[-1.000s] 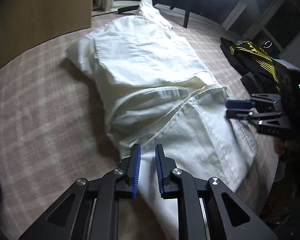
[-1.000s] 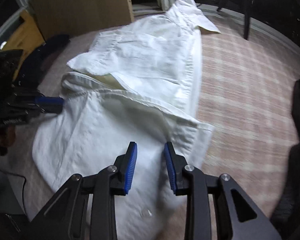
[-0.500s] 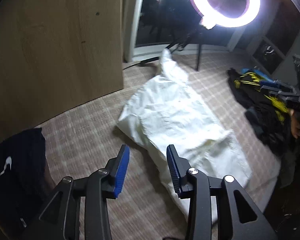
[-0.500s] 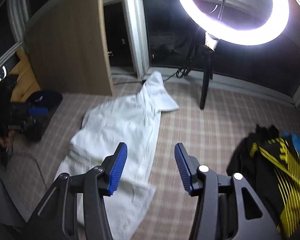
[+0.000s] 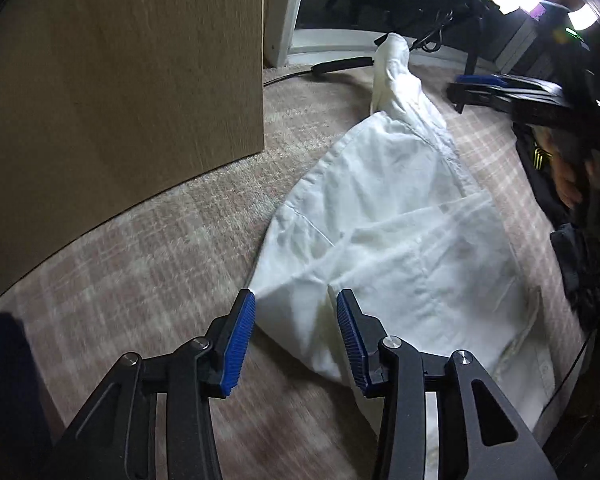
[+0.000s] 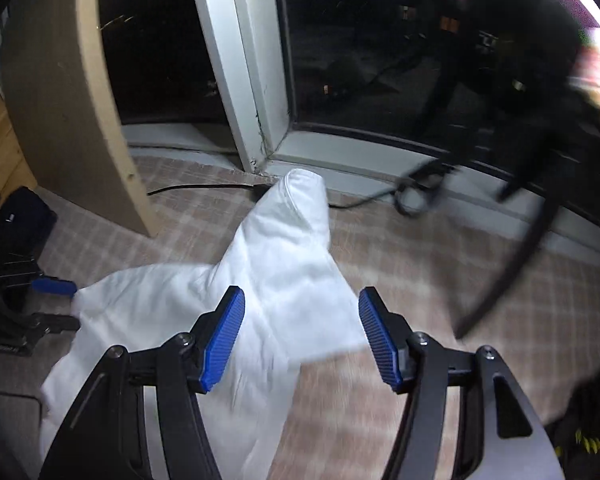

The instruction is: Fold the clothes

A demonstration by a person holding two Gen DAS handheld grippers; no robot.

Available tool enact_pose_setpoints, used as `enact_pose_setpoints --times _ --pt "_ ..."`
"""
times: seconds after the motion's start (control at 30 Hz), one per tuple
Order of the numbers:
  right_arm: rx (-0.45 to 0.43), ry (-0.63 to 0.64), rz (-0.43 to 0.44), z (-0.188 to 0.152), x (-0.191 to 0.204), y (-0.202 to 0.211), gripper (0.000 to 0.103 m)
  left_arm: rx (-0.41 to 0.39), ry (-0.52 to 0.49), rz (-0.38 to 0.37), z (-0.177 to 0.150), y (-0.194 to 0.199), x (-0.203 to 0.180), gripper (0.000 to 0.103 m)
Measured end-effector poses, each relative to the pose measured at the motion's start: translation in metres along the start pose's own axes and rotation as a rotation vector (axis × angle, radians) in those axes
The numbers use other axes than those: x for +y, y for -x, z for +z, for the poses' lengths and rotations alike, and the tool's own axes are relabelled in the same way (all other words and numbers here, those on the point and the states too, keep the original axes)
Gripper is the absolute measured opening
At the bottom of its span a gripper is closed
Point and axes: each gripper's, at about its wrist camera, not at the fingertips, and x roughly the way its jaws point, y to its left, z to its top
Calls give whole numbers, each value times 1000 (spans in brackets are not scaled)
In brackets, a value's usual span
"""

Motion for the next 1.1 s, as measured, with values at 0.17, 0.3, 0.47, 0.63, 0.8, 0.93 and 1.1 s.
enact_pose_setpoints --times 0.17,0.3,0.47,0.63,0.8,0.93,1.1 --pt "31 59 28 11 -1 -44 59 -10 -7 -9 3 1 10 42" --pt "51 75 71 13 -3 -63 59 35 -41 -7 4 -13 9 42" --pt "27 41 139 8 -9 -67 58 39 -112 -3 3 -21 -5 41" --pt "3 53 188 1 -5 -60 20 8 -124 -4 2 -19 -8 20" --pt "-103 16 212 2 -5 -23 9 -19 -99 -25 0 -3 -5 5" --pt "-202 8 233 -3 -2 30 8 -68 -123 -25 -8 26 -16 4" --pt "-301 -2 245 -20 6 96 8 -126 -172 -20 -20 65 -34 2"
